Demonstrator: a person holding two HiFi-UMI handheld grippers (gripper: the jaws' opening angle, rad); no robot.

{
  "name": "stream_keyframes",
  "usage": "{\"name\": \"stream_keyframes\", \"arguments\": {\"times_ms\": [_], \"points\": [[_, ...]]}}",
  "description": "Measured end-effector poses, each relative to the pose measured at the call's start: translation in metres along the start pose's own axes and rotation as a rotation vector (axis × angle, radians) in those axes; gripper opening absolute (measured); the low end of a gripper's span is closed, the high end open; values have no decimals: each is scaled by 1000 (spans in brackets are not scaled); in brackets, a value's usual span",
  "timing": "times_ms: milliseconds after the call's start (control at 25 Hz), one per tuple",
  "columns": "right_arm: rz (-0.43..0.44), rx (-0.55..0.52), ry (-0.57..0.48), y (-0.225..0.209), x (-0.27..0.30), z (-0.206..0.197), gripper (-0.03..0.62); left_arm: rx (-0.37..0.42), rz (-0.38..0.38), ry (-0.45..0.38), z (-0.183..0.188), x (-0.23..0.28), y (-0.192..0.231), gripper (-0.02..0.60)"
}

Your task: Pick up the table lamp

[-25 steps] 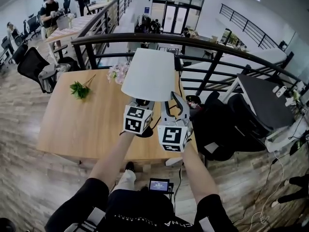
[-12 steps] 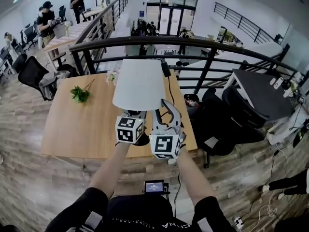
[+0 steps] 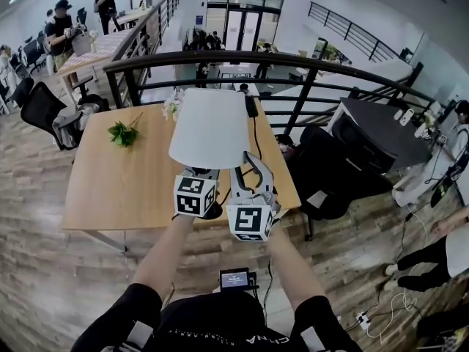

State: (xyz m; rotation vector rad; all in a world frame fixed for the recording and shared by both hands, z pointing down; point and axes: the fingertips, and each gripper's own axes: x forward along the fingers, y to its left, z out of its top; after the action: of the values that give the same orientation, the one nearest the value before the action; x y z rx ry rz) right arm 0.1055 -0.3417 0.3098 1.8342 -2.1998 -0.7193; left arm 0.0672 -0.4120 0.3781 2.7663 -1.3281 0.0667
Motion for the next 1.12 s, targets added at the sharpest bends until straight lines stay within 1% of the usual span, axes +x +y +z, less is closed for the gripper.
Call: {"name": "stream_keyframes", "arguments": {"times_ms": [280, 440, 640, 880, 1120], "points": [[-33, -19, 35, 61, -46, 37, 132, 4, -46, -6, -10, -80, 9, 81], [-46, -12, 52, 94, -75, 54, 130, 4, -65, -1, -18, -127, 9, 81], [-54, -24, 71, 131, -109, 77, 130, 3, -68, 8, -26, -180, 9, 81], [-69, -16, 86, 157, -144, 91, 130, -9, -92, 21, -37, -224, 0, 80], [-76, -19, 103, 171, -187, 96, 130, -36, -126, 15, -50, -260, -25, 78]]}}
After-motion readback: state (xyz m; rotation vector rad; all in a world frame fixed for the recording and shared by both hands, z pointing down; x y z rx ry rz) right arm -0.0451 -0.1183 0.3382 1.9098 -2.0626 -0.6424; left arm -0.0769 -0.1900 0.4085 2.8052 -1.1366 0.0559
